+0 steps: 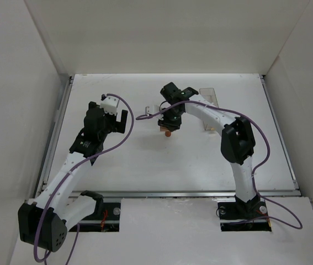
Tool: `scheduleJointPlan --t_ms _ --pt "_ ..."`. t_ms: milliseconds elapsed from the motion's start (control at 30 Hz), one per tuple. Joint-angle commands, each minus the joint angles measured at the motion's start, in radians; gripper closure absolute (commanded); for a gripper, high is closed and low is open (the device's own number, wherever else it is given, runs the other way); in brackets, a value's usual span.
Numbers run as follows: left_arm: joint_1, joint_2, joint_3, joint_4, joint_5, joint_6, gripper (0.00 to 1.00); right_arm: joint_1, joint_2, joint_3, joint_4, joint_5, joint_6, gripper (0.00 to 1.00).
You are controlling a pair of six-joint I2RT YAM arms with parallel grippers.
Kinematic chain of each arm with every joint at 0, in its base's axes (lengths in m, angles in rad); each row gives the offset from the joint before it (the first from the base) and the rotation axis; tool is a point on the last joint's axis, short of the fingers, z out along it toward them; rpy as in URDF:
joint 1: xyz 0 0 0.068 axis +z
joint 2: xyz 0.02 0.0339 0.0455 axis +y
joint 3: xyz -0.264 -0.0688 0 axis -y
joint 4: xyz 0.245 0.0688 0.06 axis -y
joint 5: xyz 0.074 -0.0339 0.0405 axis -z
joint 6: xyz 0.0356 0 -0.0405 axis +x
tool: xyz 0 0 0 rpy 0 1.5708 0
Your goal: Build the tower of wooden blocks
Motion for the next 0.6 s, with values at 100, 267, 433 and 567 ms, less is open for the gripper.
scheduleJointPlan --t_ms 100,267,433,567 --pt "0.002 -0.017 -0.003 0.029 0.002 0.003 0.01 -0.005 -0.027 -0.024 0.010 -0.026 -0.014 1.00" --pt "0.002 -0.017 -0.003 0.029 0.002 0.012 0.01 -0.014 -0.027 -0.024 0.019 -0.026 -0.014 1.00" --pt "0.002 -0.008 -0.003 0.029 0.002 0.012 0.01 -0.014 -0.036 -0.012 0.019 -0.035 -0.014 1.00" --pt "0.002 -0.008 0.006 0.029 0.002 0.012 0.01 -0.033 -0.037 -0.002 0.019 -0.058 -0.023 1.00"
